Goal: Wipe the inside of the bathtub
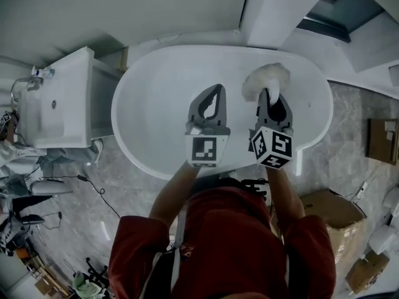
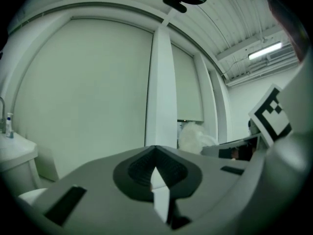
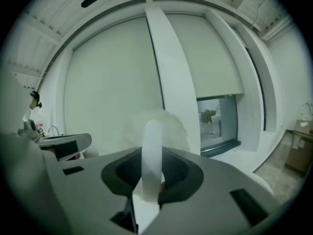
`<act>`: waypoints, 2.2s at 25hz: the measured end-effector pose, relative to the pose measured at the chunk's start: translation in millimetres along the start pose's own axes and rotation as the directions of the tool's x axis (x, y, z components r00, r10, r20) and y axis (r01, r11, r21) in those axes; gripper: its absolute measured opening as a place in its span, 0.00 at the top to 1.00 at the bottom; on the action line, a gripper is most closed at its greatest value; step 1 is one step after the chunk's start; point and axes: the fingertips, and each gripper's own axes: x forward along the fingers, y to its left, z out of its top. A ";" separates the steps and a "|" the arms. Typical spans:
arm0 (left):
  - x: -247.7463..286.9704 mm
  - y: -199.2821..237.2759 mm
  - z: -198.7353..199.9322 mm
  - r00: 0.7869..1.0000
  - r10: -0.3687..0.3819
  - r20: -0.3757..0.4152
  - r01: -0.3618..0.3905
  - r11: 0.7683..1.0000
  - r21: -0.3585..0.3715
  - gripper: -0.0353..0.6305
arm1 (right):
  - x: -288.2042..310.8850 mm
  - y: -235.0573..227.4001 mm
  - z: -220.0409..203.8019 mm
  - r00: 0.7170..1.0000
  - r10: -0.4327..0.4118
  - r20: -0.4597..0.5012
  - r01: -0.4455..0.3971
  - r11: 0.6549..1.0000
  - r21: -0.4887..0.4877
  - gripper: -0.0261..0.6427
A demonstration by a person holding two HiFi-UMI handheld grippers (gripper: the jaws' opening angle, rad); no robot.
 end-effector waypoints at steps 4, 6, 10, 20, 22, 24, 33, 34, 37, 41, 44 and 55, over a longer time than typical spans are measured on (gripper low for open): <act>-27.4 -18.6 18.6 1.000 0.011 0.024 -0.012 0.999 0.042 0.92 | -39.8 11.6 9.6 0.996 0.064 0.054 -0.062 0.997 -0.044 0.82; -42.6 -33.9 28.4 0.999 0.011 0.037 -0.013 0.998 0.060 0.92 | -60.9 11.9 10.3 0.994 0.081 0.069 -0.077 0.995 -0.061 0.82; -73.7 -67.2 43.4 0.998 0.010 0.067 -0.016 0.996 0.089 0.92 | -102.6 5.5 12.9 0.990 0.103 0.095 -0.096 0.993 -0.071 0.82; -135.6 -137.6 52.8 0.995 0.050 0.084 -0.056 0.996 0.075 0.92 | -202.7 -32.7 22.2 0.974 0.153 0.168 -0.134 0.984 -0.119 0.82; -143.1 -147.6 58.0 0.994 0.067 0.085 -0.072 0.996 0.061 0.92 | -215.6 -36.3 23.1 0.969 0.164 0.184 -0.140 0.980 -0.140 0.82; -150.7 -154.7 60.2 0.994 0.068 0.080 -0.073 0.995 0.065 0.92 | -226.0 -36.3 25.6 0.963 0.176 0.202 -0.145 0.976 -0.161 0.82; -189.9 -159.7 69.6 0.991 -0.041 0.129 0.027 0.994 0.110 0.92 | -269.3 -24.5 32.4 0.960 0.116 0.255 -0.069 0.980 -0.186 0.82; -193.1 -155.2 70.9 0.990 -0.044 0.137 0.029 0.994 0.106 0.92 | -270.7 -21.0 34.1 0.960 0.109 0.257 -0.060 0.980 -0.191 0.82; -206.2 -136.0 75.9 0.985 -0.030 0.172 0.019 0.998 0.062 0.92 | -273.4 -0.1 38.5 0.960 0.112 0.256 -0.053 0.973 -0.226 0.82; -225.5 -105.7 76.2 0.981 0.003 0.194 -0.009 1.000 0.027 0.92 | -271.9 43.8 42.2 0.955 0.150 0.254 -0.076 0.957 -0.281 0.82; -235.7 -85.4 74.6 0.980 0.025 0.196 -0.030 0.999 0.024 0.92 | -265.5 74.3 43.9 0.952 0.168 0.255 -0.090 0.952 -0.293 0.82; -252.2 -51.4 81.6 0.975 0.059 0.215 -0.065 0.998 0.018 0.92 | -251.4 118.3 47.1 0.946 0.211 0.248 -0.129 0.942 -0.311 0.82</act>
